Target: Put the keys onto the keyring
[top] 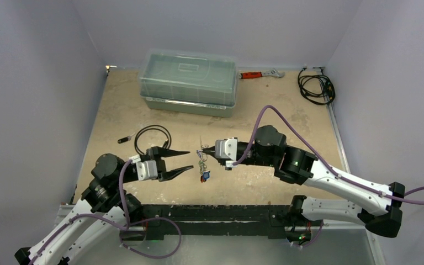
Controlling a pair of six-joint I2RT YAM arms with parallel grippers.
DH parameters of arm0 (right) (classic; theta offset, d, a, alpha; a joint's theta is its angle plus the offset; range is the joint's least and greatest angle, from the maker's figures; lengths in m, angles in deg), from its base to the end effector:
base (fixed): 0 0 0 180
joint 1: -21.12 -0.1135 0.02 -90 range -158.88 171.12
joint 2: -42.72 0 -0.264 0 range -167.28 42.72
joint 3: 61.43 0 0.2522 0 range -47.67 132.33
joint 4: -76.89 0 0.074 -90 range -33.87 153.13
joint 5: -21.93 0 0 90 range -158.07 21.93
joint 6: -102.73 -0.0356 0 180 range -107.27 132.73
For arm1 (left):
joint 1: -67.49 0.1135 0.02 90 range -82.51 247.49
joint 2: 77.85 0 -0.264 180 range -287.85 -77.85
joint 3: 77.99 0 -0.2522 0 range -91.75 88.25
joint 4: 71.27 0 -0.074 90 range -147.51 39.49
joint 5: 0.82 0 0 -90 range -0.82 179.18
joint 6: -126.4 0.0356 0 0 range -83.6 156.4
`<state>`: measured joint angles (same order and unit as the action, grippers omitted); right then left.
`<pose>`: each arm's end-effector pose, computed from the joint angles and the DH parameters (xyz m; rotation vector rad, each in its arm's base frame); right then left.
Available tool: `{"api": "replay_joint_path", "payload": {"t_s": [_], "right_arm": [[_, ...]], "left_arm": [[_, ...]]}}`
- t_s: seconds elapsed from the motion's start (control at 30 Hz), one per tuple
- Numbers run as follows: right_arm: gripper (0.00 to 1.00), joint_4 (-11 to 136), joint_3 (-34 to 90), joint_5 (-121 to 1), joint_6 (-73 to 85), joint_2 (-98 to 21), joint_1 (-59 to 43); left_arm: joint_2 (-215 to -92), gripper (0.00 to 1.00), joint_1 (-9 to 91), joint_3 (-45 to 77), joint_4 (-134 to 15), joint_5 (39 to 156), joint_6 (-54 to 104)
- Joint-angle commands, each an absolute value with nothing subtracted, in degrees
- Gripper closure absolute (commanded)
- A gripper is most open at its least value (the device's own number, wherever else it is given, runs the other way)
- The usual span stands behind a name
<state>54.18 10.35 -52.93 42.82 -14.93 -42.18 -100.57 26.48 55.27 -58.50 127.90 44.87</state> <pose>0.0952 0.2101 0.3819 -1.4094 1.0537 0.6526 0.0659 -0.0868 0.3380 1.1017 0.9948 -0.9261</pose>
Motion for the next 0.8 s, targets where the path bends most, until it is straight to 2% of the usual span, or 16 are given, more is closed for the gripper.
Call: {"api": "replay_joint_path", "payload": {"t_s": [0.0,0.33,0.63,0.77], "right_arm": [[1.00,60.32,11.25,-50.35,42.49,-13.52,-42.16],[1.00,61.52,11.34,-46.85,41.73,-14.13,-42.24],[1.00,61.30,11.76,-45.78,41.45,-15.04,-42.47],[1.00,61.49,11.87,-45.65,41.45,-15.14,-42.68]], "left_arm": [[-100.83,0.60,26.36,54.86,-58.42,122.52,45.46],[-102.96,0.73,26.31,54.48,-58.72,122.33,45.14],[-103.60,0.80,26.34,54.53,-59.35,123.11,44.47],[-103.66,0.93,26.34,54.60,-59.44,123.27,44.45]]}}
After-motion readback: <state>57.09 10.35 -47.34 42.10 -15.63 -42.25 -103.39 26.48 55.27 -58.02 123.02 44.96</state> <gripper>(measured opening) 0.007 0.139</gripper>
